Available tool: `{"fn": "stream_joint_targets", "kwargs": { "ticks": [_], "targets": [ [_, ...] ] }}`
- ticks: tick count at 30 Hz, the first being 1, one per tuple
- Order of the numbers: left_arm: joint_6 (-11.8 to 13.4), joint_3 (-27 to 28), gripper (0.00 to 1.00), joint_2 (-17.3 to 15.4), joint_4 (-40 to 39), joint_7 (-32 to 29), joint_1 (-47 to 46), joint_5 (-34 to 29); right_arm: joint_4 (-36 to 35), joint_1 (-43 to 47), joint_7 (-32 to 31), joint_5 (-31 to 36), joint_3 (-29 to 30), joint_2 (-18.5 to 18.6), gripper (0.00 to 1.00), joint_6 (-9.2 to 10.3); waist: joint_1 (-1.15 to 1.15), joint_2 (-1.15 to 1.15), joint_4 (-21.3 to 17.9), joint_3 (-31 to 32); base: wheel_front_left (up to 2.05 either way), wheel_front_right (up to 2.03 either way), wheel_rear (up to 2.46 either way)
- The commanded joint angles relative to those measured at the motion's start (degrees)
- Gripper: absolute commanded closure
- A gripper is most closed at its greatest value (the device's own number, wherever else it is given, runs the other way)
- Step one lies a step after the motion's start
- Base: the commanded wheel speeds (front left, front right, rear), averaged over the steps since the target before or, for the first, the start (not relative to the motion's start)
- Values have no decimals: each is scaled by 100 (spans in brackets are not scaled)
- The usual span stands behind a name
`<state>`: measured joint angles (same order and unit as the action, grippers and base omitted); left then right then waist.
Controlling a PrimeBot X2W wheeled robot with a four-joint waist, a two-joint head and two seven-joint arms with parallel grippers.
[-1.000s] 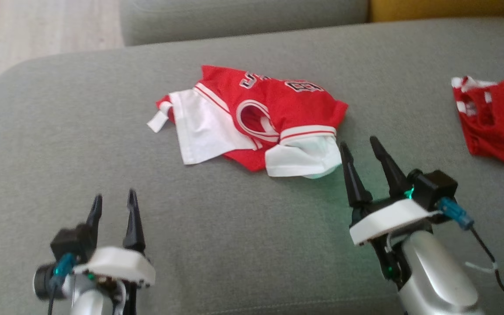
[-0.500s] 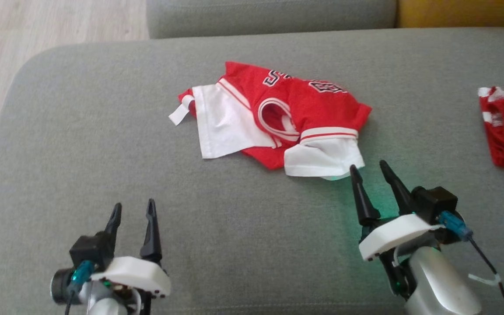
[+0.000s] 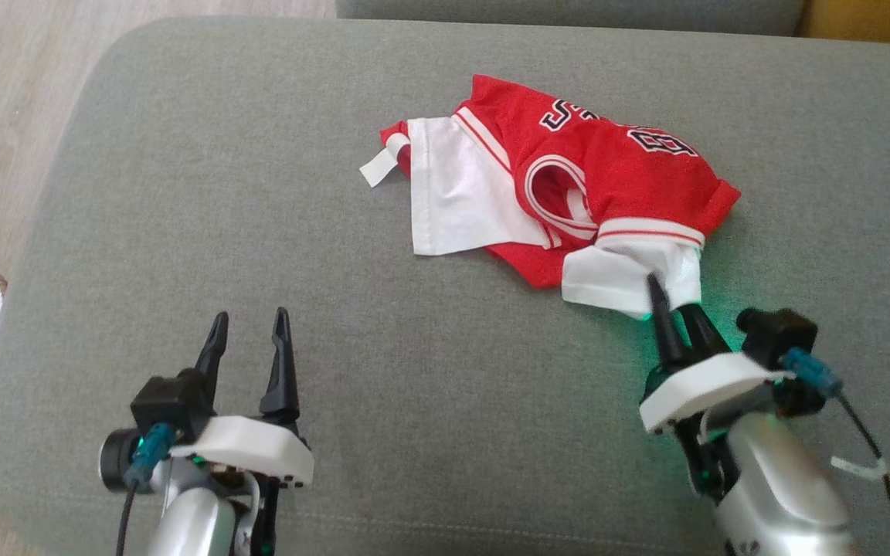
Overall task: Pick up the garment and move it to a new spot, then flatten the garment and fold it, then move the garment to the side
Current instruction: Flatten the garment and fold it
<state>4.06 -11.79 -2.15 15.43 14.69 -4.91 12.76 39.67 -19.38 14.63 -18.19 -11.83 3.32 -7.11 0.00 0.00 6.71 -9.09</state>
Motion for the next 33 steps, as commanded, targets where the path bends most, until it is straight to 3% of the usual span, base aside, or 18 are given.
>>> {"fn": "stream_joint_targets", "kwargs": {
  "ticks": [1,6,12,13,14,19,23,27,33],
  "targets": [
    [21,223,0,-73,-153,31,-106,35,-284,-240,37,16,-57,-45,100,-37,0,0,3,5,0,0,0],
    [26,236,0,-73,-119,31,-15,63,-772,-617,37,573,461,88,100,-37,0,0,-39,70,0,0,0],
    [8,93,0,-73,-80,31,-98,125,-444,-1285,31,1240,958,887,100,-37,0,0,31,45,0,0,0],
    [-6,53,0,-73,-73,31,-128,131,-199,-1388,-29,1347,1093,1009,58,-37,0,0,60,28,0,0,0],
    [-18,5,0,-73,-62,31,-155,134,57,-1501,-105,1436,1263,1106,0,-37,0,0,93,7,0,0,0],
    [-34,-167,0,-73,-33,31,-237,162,698,-1881,-130,1814,1775,1251,0,-37,0,0,237,-73,0,0,0],
    [-11,-265,0,-73,-7,31,-228,189,829,-1995,8,2144,1899,946,0,-37,0,0,350,-123,0,0,0],
    [-22,-325,0,-73,29,31,-221,191,632,-1907,32,2070,1315,500,0,-37,0,0,466,-124,0,0,0],
    [-21,-500,0,-73,9,31,-304,237,466,-1686,35,1658,-192,167,0,-37,0,0,828,-179,0,0,0]
  ]
}}
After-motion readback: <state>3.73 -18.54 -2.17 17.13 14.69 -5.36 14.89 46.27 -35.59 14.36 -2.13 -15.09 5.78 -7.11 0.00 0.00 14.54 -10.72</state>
